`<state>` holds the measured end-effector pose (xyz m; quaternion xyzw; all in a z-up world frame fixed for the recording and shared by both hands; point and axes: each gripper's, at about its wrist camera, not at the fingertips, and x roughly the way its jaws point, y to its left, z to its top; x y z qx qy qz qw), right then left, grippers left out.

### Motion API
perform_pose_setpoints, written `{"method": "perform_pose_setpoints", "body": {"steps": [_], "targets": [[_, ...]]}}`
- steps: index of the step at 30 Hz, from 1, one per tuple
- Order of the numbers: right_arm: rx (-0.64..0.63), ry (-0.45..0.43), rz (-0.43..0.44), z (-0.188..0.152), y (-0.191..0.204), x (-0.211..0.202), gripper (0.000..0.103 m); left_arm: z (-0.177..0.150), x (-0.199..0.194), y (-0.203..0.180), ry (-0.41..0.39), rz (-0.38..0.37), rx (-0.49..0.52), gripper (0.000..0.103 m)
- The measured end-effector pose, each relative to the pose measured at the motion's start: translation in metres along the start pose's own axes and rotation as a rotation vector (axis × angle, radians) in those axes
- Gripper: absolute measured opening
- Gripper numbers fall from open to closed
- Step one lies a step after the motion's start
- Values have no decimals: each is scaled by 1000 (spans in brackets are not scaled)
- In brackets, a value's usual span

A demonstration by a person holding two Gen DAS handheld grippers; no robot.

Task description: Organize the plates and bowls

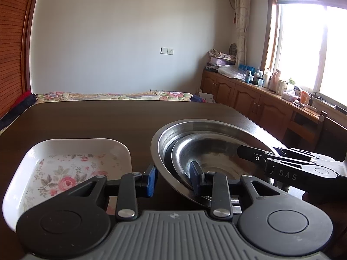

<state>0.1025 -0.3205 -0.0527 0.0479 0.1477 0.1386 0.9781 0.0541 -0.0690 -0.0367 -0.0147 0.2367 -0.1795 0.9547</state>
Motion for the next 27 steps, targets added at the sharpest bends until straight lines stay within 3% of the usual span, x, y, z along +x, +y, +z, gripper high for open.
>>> {"method": "perform_pose_setpoints", "body": {"steps": [10, 27], "targets": [[25, -12, 2, 0, -4, -3, 29, -1, -3, -1, 1, 9, -3, 33], [96, -23, 58, 9, -6, -8, 29, 9, -17, 7, -9, 3, 4, 32]]}}
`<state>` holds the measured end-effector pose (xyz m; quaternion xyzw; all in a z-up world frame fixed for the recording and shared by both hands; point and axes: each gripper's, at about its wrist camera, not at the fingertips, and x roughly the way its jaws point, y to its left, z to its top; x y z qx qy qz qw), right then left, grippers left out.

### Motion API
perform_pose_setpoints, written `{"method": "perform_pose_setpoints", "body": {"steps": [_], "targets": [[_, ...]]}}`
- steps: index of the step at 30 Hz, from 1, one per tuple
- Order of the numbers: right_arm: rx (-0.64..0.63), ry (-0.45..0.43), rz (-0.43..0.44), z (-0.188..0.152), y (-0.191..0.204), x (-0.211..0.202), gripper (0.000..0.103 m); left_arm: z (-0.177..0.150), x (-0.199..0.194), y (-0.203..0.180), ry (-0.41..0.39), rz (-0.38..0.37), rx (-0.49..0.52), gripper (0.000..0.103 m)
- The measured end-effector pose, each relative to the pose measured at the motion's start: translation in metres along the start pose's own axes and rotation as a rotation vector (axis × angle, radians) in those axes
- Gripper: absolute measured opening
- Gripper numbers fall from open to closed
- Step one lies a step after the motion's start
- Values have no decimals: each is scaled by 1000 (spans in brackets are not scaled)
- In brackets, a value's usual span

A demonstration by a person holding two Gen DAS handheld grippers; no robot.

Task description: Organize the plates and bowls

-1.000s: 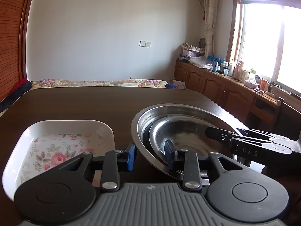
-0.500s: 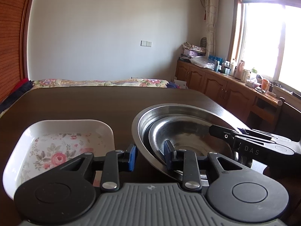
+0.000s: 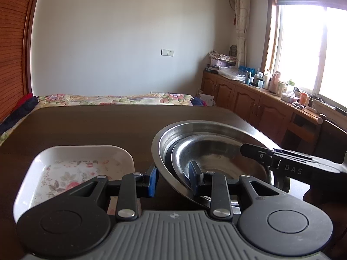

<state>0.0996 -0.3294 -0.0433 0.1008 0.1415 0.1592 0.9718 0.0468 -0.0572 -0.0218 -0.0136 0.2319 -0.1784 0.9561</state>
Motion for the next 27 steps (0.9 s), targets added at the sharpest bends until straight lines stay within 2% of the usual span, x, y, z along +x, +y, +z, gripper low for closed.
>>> {"method": "perform_pose_setpoints", "body": {"steps": [10, 27], "targets": [[-38, -13, 46, 16, 17, -1, 29, 12, -24, 17, -42, 16, -15, 32], [-106, 26, 155, 21, 64, 25, 29, 18, -56, 69, -72, 86, -58, 32]]}}
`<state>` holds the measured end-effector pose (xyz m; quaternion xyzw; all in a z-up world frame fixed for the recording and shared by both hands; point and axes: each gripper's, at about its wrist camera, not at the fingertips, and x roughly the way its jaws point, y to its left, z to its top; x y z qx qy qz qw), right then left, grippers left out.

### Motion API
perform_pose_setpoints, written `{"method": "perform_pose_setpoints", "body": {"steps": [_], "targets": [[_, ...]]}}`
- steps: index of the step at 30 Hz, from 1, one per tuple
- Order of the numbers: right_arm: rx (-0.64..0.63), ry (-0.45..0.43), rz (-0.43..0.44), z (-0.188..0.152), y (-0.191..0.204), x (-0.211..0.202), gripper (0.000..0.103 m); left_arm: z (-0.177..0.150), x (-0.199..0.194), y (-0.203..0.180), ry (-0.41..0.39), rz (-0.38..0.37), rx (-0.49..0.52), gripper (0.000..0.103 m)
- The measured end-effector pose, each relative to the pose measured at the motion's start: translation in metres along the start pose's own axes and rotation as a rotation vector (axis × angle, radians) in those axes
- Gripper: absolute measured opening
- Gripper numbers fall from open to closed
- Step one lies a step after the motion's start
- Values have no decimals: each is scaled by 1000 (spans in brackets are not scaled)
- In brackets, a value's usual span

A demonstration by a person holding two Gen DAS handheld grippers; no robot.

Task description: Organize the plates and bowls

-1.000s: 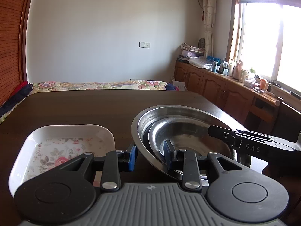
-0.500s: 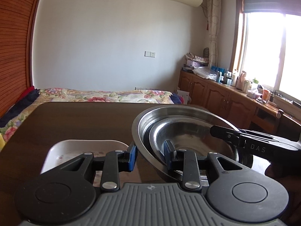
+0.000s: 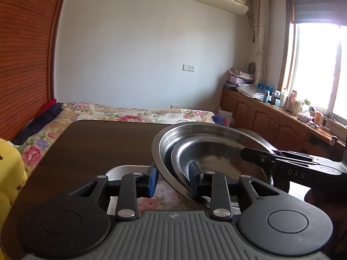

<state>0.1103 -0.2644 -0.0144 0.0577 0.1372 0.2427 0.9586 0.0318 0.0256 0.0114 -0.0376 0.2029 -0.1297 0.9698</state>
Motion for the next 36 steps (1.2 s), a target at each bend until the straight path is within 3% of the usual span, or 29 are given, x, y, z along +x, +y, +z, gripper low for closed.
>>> {"method": "perform_pose_setpoints", "body": {"steps": [17, 36], "targets": [[-22, 93, 56, -4, 25, 32, 29, -4, 2, 42, 21, 39, -56, 32], [-49, 136, 83, -9, 37, 39, 29, -15, 3, 57, 61, 42, -77, 32]]}}
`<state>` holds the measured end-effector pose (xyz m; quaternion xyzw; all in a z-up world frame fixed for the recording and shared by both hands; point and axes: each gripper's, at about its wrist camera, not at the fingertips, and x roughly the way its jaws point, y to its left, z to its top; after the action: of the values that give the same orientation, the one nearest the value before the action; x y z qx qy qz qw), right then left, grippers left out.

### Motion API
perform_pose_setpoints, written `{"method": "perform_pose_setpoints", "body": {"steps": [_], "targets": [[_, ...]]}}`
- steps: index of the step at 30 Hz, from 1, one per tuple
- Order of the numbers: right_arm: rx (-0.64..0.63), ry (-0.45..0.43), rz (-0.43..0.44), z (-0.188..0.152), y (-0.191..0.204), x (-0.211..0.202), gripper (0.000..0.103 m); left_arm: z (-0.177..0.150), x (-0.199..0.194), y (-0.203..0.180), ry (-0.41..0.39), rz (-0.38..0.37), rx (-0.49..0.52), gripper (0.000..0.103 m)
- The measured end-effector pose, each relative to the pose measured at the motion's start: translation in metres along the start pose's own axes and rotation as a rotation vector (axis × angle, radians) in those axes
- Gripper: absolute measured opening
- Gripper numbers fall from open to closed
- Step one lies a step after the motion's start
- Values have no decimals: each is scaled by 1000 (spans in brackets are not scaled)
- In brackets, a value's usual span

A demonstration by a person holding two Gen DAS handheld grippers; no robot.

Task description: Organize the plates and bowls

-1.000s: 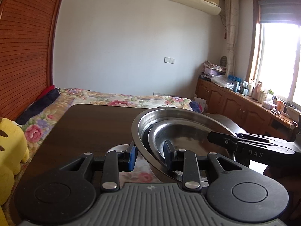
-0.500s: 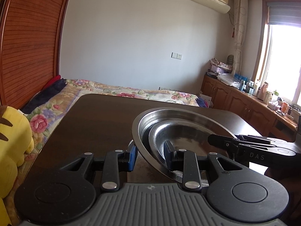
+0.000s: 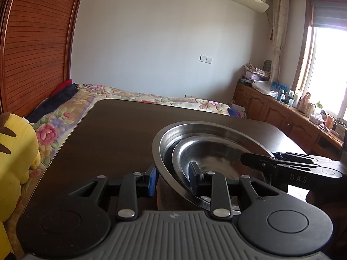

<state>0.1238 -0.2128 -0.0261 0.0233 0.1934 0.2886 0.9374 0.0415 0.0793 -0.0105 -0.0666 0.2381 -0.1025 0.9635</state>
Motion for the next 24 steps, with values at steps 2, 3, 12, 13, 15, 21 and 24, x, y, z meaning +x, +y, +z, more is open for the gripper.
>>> {"method": "perform_pose_setpoints", "body": {"steps": [2, 3, 12, 13, 15, 21, 24], "targets": [[3, 1, -1, -1, 0, 0, 29, 0, 0, 0, -1, -2, 3, 32], [2, 0, -1, -1, 0, 1, 29, 0, 0, 1, -1, -2, 4, 32], [-12, 3, -15, 1, 1, 1, 30, 1, 1, -2, 9, 1, 14, 36], [-13, 2, -18, 2, 1, 0, 31, 1, 0, -2, 8, 3, 15, 37], [-15, -1, -20, 3, 0, -2, 32, 3, -1, -3, 5, 12, 18, 43], [-16, -29, -46, 7, -5, -13, 39, 5, -5, -6, -4, 38, 38, 54], [-16, -44, -61, 9, -7, -20, 39, 9, -7, -8, -18, 63, 54, 64]]}}
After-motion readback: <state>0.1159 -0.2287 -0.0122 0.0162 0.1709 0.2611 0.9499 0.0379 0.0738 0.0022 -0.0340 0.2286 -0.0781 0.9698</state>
